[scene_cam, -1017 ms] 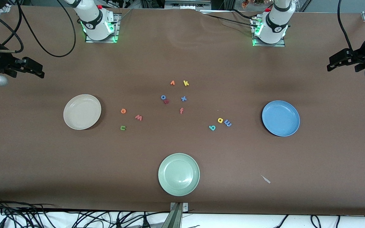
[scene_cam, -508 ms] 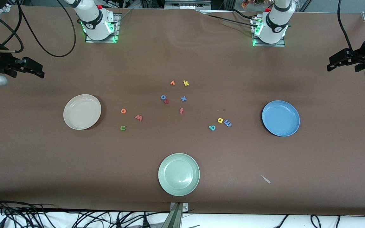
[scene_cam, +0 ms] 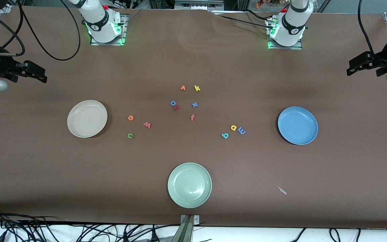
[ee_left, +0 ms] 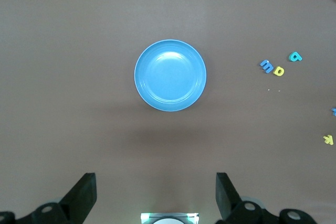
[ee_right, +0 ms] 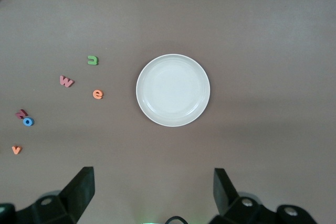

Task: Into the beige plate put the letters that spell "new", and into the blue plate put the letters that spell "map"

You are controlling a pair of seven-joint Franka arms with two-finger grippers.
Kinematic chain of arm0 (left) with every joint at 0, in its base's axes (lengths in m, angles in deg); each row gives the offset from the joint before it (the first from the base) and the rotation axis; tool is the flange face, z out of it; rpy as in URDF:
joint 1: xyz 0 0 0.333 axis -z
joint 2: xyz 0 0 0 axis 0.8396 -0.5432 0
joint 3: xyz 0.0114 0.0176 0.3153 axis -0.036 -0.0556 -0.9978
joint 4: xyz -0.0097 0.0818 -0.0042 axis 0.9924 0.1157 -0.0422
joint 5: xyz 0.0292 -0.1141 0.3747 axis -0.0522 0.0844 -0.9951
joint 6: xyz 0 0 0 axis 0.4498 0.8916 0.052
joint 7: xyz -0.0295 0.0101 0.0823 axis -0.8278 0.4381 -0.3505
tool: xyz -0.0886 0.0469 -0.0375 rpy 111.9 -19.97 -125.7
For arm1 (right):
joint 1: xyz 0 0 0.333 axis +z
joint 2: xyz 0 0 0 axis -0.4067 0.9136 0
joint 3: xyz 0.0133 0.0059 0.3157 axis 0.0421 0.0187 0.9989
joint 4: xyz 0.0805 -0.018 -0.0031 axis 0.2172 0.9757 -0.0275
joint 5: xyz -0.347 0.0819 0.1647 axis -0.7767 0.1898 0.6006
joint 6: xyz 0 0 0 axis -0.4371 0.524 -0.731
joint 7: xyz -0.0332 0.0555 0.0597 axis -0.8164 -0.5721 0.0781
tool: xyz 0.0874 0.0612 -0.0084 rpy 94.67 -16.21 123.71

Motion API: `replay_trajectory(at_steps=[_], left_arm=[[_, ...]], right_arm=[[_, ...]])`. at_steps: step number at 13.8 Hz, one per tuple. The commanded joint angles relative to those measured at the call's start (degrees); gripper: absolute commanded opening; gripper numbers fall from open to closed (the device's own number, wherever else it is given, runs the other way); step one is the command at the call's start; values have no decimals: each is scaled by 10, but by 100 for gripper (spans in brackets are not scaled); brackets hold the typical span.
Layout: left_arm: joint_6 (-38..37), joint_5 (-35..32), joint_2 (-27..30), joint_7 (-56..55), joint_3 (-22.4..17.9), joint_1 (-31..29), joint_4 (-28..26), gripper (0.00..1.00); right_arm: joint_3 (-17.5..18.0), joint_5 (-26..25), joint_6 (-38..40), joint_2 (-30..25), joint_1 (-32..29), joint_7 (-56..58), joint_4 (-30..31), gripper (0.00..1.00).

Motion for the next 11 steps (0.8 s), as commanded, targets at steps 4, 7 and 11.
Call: replay_trajectory(at_steps=[4,7,11], left_arm=[[1,18,-3,6,4,-6,11,100],[2,18,-5,6,4,-6,10,100],[10,17,-8,6,4,-6,8,100]], right_arm=[[5,-7,5,-10,-3,7,6,100],[5,-6,5,-10,-3,5,6,100],[5,-6,7,-10,-3,5,5,100]])
